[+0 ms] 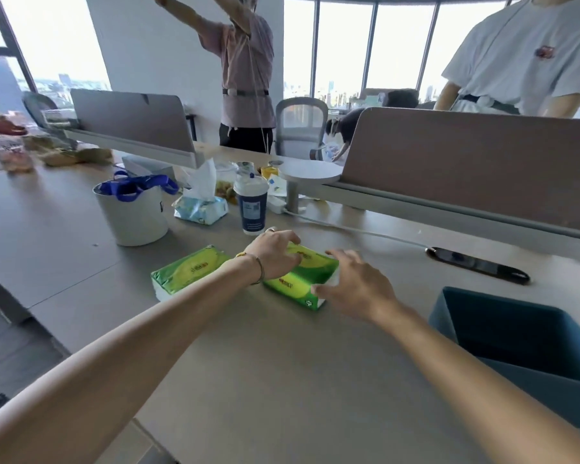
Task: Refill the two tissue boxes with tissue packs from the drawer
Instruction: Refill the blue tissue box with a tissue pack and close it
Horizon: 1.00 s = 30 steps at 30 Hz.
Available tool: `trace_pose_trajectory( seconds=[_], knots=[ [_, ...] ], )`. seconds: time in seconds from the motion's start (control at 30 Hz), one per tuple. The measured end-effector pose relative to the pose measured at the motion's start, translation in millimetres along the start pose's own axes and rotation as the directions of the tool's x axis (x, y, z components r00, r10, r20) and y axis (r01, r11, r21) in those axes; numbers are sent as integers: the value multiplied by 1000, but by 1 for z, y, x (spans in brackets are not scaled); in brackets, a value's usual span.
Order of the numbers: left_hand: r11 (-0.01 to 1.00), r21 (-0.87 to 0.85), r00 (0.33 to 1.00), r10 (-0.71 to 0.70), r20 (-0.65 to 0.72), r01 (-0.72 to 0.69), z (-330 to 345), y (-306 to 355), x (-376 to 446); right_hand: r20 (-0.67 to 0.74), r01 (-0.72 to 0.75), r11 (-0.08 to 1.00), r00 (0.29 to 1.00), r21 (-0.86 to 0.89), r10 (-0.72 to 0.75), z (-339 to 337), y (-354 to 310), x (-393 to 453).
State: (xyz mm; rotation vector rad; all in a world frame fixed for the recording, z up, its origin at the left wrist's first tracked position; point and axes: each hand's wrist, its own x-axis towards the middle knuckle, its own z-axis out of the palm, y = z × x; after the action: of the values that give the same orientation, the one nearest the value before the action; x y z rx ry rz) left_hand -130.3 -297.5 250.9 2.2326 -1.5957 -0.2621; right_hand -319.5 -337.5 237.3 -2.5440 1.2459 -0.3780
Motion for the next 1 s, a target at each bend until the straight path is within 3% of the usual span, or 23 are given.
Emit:
trace_pose_trajectory(
  seconds=[0.13, 0.3, 0.5, 0.73, 1.0],
  knots=[
    [993, -66, 995, -91, 35, 93, 13, -14, 16, 40, -49, 999, 998, -13, 49, 21, -6, 14],
    [993, -104, 998, -64, 0, 64, 20, -17, 18, 31, -49, 997, 998, 65, 47, 29, -4, 21],
    [991, -132, 999, -7, -46, 1, 18, 0, 4, -11, -23, 1000, 1000, 5, 23, 5, 1, 10],
    [954, -103, 959, 277, -66, -282, -4, 50, -42, -158, 53, 998, 986, -32, -57, -68, 36, -42],
    [812, 11, 812, 584, -11, -584, -8, 140, -53, -176, 90, 996, 980, -22, -92, -149, 102, -118]
  ],
)
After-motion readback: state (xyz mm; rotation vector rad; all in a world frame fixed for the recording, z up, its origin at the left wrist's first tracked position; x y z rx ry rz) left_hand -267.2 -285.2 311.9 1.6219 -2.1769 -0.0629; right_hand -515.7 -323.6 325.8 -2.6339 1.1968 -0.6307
